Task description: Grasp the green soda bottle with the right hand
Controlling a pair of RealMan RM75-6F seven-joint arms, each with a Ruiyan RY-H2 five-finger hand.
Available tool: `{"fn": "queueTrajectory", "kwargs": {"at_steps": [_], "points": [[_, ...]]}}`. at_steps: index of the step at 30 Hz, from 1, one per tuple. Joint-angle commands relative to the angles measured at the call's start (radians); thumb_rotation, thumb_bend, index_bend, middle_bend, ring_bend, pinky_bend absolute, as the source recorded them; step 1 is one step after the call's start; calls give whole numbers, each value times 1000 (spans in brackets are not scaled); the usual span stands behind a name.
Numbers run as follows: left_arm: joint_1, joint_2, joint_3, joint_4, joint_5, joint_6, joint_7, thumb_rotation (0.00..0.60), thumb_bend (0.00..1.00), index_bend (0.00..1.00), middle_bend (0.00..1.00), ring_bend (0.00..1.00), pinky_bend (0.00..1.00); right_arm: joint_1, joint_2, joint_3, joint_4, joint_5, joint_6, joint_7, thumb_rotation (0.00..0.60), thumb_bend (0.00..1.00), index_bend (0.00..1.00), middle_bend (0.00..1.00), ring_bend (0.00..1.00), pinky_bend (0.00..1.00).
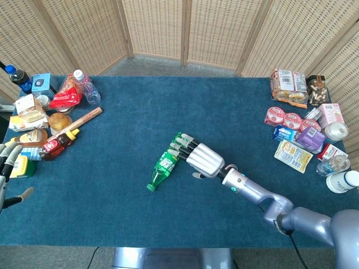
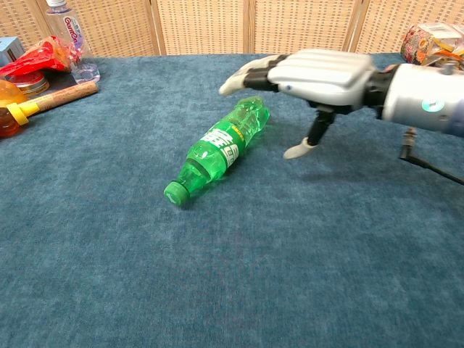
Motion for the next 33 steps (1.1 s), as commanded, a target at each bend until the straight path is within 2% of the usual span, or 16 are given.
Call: {"fn": "queueTrajectory", "kwargs": {"at_steps": [1, 9, 14, 15, 17, 19, 23, 25, 28, 31, 33], "points": [[0, -2, -1, 2, -3, -3, -3, 600, 18, 0, 0, 0, 233, 47, -28, -5, 29, 10, -44, -5, 600, 152, 83, 56, 0, 0], [-1, -4, -5, 9, -8, -10, -8, 600, 19, 0, 0, 0, 234, 150, -103, -8, 115, 43, -137, -20, 600, 148, 66, 55, 0, 0], [2, 0, -9, 10, -9, -4, -19, 600, 18, 0, 0, 0, 235, 187, -121, -31, 150, 45, -162, -51, 600, 153, 70, 56, 0, 0], [2, 1, -9, 10, -9, -4, -21, 600, 17, 0, 0, 0, 234, 191, -123, -35, 154, 47, -168, -57, 600, 155, 90, 65, 0, 0], [2, 2, -10, 10, -8, -3, -24, 600, 18, 0, 0, 0, 234, 199, -124, -42, 156, 56, -177, -59, 600, 135, 201, 125, 0, 0], [2, 2, -11, 9, -5, -1, -26, 600, 18, 0, 0, 0, 235, 207, -122, -52, 158, 58, -185, -66, 600, 82, 346, 240, 0, 0], [2, 1, -11, 6, 0, -1, -27, 600, 19, 0, 0, 0, 239, 217, -116, -70, 145, 67, -197, -68, 600, 67, 429, 403, 27, 4], [2, 2, -11, 4, 2, 1, -28, 600, 17, 0, 0, 0, 242, 220, -108, -74, 131, 74, -198, -73, 600, 80, 463, 495, 105, 82], [3, 2, -14, 2, 4, 7, -30, 600, 19, 0, 0, 0, 250, 217, -87, -73, 97, 90, -193, -85, 600, 102, 489, 632, 204, 270], [3, 2, -15, 0, 8, 8, -34, 600, 18, 0, 0, 0, 257, 211, -54, -66, 50, 118, -198, -105, 600, 120, 494, 691, 246, 391], [2, 1, -14, 0, 11, 7, -33, 600, 17, 0, 0, 0, 260, 206, -33, -60, 21, 136, -198, -126, 600, 130, 494, 699, 251, 408]]}}
